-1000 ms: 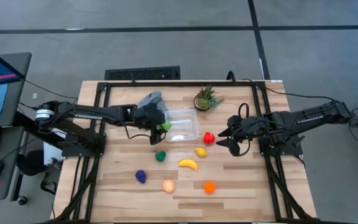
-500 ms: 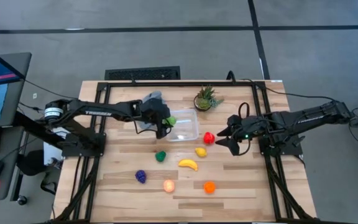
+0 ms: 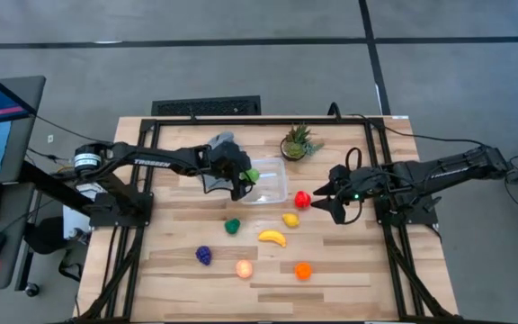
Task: Pick and placing Produce into tupperware
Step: Put the green melon into the transparent bin
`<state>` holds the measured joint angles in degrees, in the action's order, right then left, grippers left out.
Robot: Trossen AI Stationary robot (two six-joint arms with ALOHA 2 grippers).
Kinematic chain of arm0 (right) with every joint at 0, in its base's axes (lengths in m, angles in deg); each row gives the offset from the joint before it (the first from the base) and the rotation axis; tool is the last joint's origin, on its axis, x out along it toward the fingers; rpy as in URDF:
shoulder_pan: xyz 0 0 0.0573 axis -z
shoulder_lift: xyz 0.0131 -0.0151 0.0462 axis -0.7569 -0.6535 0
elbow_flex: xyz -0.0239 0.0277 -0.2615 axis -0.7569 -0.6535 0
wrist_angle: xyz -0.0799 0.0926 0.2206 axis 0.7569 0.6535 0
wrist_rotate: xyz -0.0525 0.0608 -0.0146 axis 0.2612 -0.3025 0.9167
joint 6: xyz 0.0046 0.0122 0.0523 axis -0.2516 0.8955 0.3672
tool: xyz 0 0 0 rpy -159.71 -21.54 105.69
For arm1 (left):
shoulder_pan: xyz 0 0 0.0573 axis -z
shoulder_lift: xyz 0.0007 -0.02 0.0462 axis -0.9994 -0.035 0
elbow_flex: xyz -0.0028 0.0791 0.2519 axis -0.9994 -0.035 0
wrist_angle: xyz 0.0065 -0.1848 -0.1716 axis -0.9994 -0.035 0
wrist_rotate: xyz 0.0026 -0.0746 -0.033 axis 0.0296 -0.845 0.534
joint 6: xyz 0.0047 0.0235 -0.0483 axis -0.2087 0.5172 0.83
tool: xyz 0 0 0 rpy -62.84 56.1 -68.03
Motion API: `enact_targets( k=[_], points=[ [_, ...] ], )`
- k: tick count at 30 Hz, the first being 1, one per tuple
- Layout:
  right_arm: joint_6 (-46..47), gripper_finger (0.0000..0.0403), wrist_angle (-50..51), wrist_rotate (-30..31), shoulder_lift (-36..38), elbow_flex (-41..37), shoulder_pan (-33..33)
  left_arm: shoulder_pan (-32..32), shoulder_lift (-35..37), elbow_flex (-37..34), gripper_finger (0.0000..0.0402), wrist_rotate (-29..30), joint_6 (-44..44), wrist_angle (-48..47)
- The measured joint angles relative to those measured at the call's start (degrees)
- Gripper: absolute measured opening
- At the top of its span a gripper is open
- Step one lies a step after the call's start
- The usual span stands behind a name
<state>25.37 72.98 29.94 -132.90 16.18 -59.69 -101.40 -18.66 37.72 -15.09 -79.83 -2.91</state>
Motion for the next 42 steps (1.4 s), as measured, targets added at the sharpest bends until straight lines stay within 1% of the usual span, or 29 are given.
enact_targets(
  k=[10,26,30,32,35,40,42],
  points=[
    [-1.3,0.0255,-0.1,1.1,0.0,0.0,0.1,-1.1,-0.9,0.0,0.0216,0.3,0.7,6.4],
    [-3.5,0.0255,-2.2,1.1,0.0,0.0,2.9,-1.5,-0.8,0.0,0.0215,0.0,0.5,6.1],
    [-4.4,0.0255,-2.8,1.1,0.0,0.0,3.2,-1.2,-2.2,0.0,0.0215,-0.7,0.8,5.8],
    [-4.5,0.0255,-3.2,1.1,0.0,0.0,3.2,-1.1,-4.1,1.1,0.0215,-1.5,1.4,6.3],
    [-4.9,0.0255,-3.4,1.1,0.0,0.0,3.2,-0.6,-6.9,4.7,0.0215,-2.3,1.5,2.9],
    [-4.9,0.0255,-3.0,1.1,0.0,0.0,3.2,0.1,-12.2,12.3,0.0215,-2.7,-1.3,-2.9],
    [-4.4,0.0255,-3.0,1.1,0.0,0.0,3.0,0.0,-13.7,14.2,0.0215,-2.7,-2.3,-6.7]
  ],
)
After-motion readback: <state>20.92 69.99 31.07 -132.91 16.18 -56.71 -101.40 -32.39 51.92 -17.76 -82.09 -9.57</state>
